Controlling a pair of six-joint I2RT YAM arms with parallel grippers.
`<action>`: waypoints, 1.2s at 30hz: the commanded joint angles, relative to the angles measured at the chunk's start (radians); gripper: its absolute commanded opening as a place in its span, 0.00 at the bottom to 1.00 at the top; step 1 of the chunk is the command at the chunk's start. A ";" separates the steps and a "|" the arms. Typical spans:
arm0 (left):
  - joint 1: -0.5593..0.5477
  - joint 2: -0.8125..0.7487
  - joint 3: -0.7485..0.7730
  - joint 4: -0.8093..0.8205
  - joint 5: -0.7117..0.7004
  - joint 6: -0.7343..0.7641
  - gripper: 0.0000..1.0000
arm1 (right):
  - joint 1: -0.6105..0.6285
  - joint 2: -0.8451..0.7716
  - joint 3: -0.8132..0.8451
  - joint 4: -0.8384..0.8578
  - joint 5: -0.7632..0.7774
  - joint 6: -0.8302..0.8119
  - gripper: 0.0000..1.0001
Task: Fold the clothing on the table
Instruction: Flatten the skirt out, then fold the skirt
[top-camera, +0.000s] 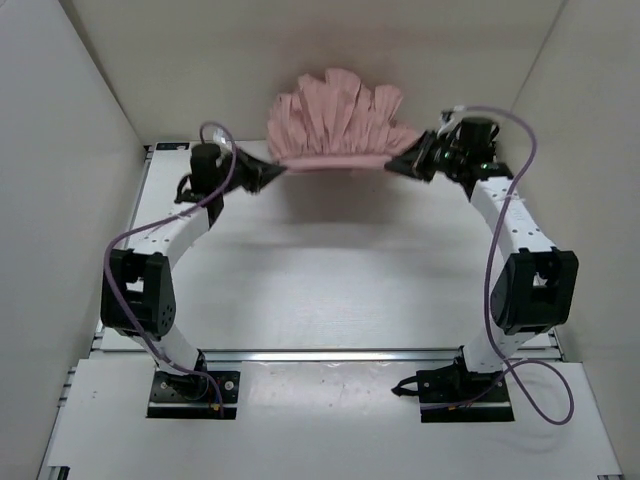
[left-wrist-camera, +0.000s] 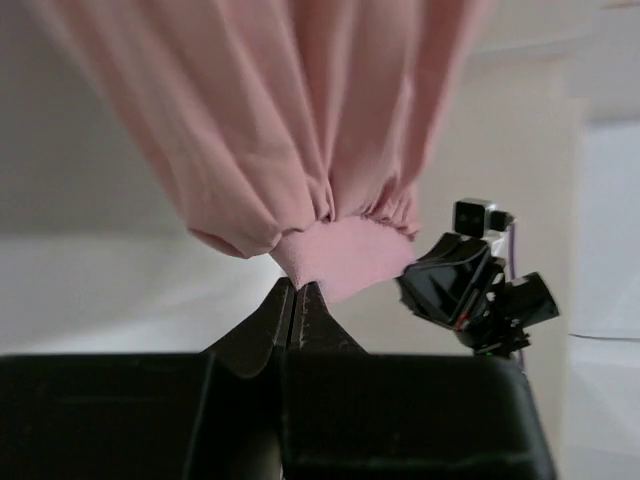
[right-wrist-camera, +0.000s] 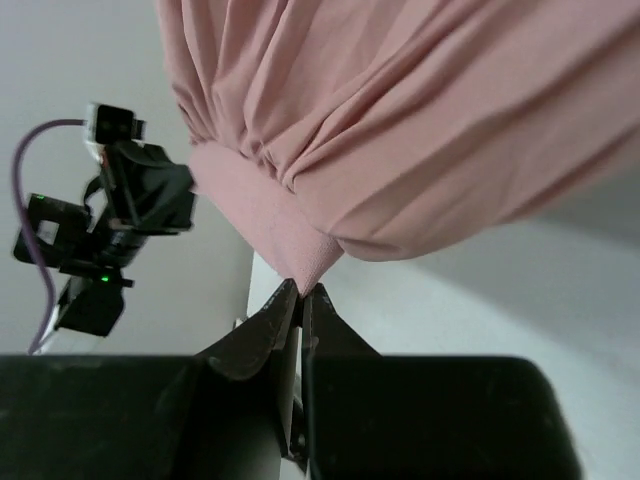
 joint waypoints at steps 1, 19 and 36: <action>0.000 -0.027 -0.303 0.121 0.017 0.003 0.00 | -0.012 -0.075 -0.301 0.127 -0.020 0.013 0.00; -0.177 -0.620 -0.912 -0.388 -0.138 0.069 0.00 | 0.132 -0.620 -1.111 -0.131 0.148 0.056 0.00; -0.181 -0.770 -0.843 -0.399 -0.078 -0.068 0.00 | 0.089 -0.690 -0.971 -0.197 -0.064 0.078 0.00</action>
